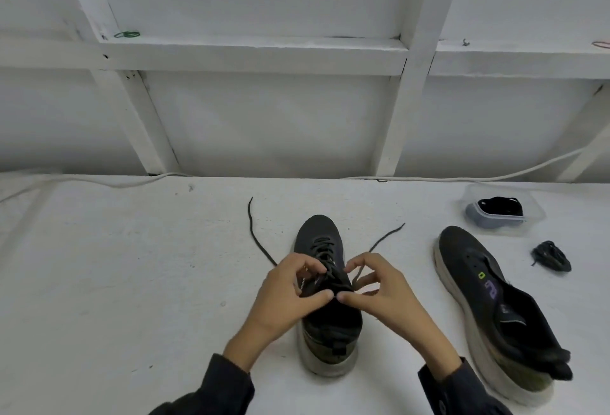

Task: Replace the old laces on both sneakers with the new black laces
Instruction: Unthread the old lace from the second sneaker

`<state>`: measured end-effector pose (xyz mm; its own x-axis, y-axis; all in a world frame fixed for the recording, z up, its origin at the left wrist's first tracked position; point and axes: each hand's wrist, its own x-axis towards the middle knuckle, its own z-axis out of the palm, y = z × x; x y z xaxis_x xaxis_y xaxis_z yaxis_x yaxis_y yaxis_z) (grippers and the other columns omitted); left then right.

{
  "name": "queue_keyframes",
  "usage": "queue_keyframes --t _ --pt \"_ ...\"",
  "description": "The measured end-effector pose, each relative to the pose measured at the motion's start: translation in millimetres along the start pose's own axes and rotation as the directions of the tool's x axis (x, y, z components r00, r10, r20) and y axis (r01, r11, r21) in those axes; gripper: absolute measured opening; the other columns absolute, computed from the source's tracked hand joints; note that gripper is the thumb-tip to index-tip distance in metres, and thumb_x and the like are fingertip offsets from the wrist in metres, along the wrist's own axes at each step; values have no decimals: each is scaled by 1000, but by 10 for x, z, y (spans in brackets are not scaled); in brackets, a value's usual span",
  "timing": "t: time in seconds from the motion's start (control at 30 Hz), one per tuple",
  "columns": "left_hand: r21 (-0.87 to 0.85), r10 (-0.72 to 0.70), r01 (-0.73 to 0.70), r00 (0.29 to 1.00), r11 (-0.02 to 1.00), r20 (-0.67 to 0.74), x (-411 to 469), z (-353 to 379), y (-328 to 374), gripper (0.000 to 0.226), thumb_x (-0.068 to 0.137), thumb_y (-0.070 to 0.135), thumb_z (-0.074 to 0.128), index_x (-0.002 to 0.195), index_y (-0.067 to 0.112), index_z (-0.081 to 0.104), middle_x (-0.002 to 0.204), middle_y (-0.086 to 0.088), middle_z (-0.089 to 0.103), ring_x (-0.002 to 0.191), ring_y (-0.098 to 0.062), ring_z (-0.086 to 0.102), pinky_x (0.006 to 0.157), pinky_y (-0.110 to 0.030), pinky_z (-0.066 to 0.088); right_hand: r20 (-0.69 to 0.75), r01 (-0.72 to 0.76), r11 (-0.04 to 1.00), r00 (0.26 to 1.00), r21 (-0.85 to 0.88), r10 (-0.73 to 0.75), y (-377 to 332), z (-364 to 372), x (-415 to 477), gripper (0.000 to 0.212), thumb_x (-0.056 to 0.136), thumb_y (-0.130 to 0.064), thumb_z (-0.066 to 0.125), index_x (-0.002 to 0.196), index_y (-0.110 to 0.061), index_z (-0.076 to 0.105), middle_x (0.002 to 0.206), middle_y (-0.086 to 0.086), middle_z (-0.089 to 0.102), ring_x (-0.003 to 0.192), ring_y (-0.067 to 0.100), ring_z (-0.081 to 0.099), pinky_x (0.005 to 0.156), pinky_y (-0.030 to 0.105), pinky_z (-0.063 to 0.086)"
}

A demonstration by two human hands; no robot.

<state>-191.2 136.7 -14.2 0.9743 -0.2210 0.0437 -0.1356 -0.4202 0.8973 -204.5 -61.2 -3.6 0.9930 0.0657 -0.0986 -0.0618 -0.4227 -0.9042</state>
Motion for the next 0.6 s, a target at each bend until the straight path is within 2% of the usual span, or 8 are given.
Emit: queue_keyframes --t 0.1,0.2,0.3,0.4,0.5,0.6 --pt "217 93 -78 994 973 -60 28 73 -28 30 73 27 75 92 41 55 100 24 55 86 4 54 64 -12 39 -51 82 986 995 -144 -90 -13 74 -16 40 69 -21 81 94 -39 55 105 -24 54 87 1 59 73 25 54" --pt "315 159 -115 980 942 -119 45 138 -6 29 76 26 73 88 40 52 93 21 56 79 5 53 61 -7 35 -152 170 976 970 -139 -191 -47 132 11 36 71 -13 79 86 -33 53 102 -17 57 88 3 60 72 22 52" --pt "317 200 -136 963 939 -181 53 158 -16 22 77 26 75 85 34 56 85 18 59 65 4 52 57 -8 37 -230 264 950 926 -168 -298 -86 171 68 27 74 -11 80 74 -22 55 101 -12 58 93 6 61 72 20 53" --pt "269 216 -153 950 951 -223 55 133 -54 16 76 27 76 82 30 61 78 16 63 63 -1 57 56 -17 48 -174 261 933 935 -246 -307 -91 173 110 20 75 -18 80 69 -19 61 102 -15 59 97 3 59 76 19 54" --pt "240 243 -183 937 953 -250 58 117 -71 12 75 26 76 80 27 65 74 16 66 66 -5 64 58 -24 54 -101 252 933 953 -257 -286 -39 173 142 16 74 -15 79 76 -21 65 98 -13 59 90 7 62 77 29 57" --pt "236 268 -205 922 950 -280 54 132 -75 8 76 29 72 80 24 68 73 15 68 67 0 66 62 -24 56 -106 282 900 937 -332 -333 13 225 160 18 75 -16 76 86 -24 64 93 -13 59 84 10 62 72 38 57"
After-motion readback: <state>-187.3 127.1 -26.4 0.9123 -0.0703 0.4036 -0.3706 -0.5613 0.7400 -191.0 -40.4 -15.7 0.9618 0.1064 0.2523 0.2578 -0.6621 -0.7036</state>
